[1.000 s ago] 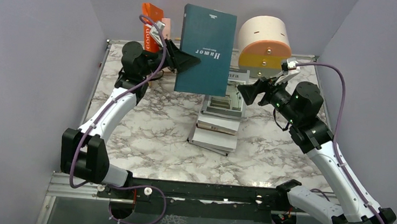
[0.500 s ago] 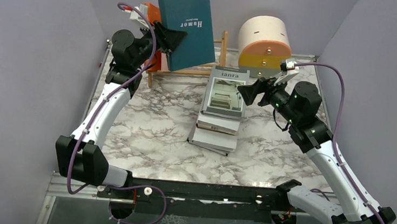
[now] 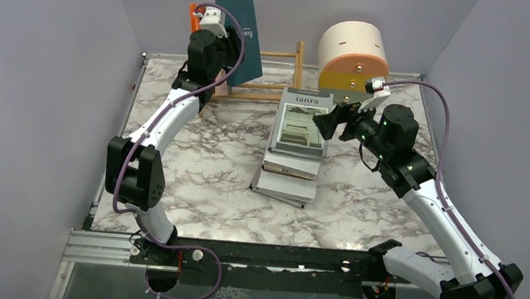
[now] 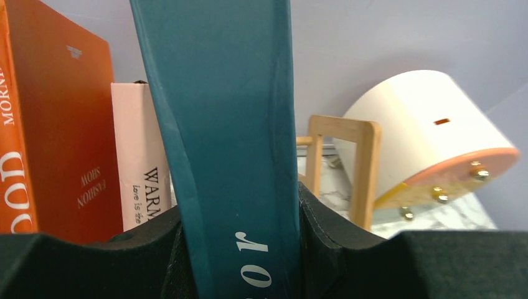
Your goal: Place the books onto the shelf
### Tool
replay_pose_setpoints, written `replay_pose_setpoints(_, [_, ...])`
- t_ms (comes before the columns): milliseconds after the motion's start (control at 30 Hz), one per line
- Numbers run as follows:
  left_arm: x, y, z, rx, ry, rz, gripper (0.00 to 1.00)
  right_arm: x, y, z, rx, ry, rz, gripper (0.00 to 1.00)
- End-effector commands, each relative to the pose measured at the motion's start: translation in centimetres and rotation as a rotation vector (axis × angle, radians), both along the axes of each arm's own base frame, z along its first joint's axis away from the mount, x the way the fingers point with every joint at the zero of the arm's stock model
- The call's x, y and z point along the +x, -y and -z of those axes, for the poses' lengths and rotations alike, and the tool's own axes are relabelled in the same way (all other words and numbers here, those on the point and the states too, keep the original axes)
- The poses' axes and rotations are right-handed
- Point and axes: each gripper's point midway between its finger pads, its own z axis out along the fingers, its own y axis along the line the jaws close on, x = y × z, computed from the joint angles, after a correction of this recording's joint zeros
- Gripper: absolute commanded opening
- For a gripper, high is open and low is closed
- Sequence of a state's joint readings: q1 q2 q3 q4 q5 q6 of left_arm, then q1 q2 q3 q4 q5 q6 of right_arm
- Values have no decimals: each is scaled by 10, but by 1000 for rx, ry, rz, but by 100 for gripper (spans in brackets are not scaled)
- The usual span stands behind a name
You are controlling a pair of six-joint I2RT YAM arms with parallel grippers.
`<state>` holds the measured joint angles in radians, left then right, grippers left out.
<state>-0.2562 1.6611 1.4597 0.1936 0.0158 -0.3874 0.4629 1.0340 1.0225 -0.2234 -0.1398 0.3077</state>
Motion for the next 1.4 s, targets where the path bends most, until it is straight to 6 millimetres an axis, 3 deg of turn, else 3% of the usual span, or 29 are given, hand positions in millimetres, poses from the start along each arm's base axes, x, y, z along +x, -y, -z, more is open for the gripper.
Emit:
replay_pose_setpoints(0, [23,-12,-14,138,75,-126,0,1,-3,0,-3,18,-14,86])
replay_pose_setpoints(233, [38,-15,16,262,75,-178,0,2,-4,3,-11,10,-16,86])
replay_pose_setpoints(800, [46,-8,53,443,84,-181,0,2,-4,7,-14,4,-17,86])
replay_pose_setpoints(1100, [48,-23,70,501,-2,-245,0,2,-6,7,-14,6,-27,86])
replay_pose_setpoints(1367, [49,-34,72,512,-32,-286,0,3,-7,6,-11,6,-29,86])
